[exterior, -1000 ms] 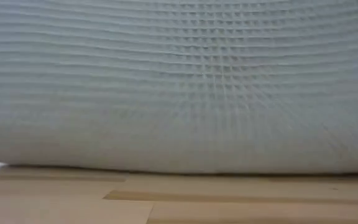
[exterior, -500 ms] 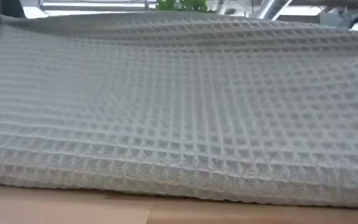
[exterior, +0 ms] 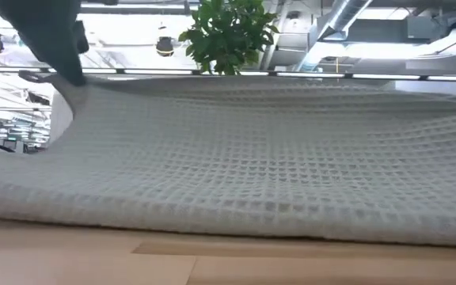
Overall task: Fold microfiber towels
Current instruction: Fold the gray microfiber towel
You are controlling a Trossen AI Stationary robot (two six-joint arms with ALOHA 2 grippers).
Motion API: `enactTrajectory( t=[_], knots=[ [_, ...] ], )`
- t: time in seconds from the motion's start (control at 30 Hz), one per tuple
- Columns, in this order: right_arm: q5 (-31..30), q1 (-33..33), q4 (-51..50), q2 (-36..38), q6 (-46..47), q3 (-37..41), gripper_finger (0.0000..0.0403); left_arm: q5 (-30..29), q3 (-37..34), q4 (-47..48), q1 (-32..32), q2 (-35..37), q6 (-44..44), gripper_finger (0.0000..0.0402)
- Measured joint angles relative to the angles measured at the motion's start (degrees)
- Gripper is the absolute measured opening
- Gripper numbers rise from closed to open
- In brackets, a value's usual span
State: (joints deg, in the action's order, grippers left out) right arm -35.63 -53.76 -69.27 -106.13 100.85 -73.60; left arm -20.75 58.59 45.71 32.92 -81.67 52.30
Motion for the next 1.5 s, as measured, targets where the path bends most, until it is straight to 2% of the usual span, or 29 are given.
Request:
enactTrajectory(
  t=[0.27,0.53,0.8,1.03,1.27,1.5],
  knots=[
    [2.40,5.88,4.55,0.00,-13.86,0.02,0.0010,2.22,-3.71,-0.20,-0.56,0.02,3.41,0.0000],
    [5.14,7.25,3.55,-0.02,-14.19,0.02,0.0011,0.81,-4.18,-1.15,-1.77,0.02,0.65,0.0000],
    [9.28,6.31,4.86,-0.07,-8.02,3.56,0.0011,0.18,-4.18,-5.37,-4.59,0.02,-4.09,0.0000],
    [9.83,7.37,7.23,-0.07,-12.30,3.78,0.0013,1.00,-4.43,-4.80,-4.01,0.02,-3.38,0.0000],
    [10.00,10.14,9.22,-0.07,-16.74,3.80,0.0023,2.65,-7.73,-5.75,-2.20,0.02,1.44,0.0000],
    [10.73,10.72,11.87,-0.02,-16.87,5.52,0.0020,2.48,-7.94,-6.66,-3.02,0.02,-0.13,0.0000]
  ],
)
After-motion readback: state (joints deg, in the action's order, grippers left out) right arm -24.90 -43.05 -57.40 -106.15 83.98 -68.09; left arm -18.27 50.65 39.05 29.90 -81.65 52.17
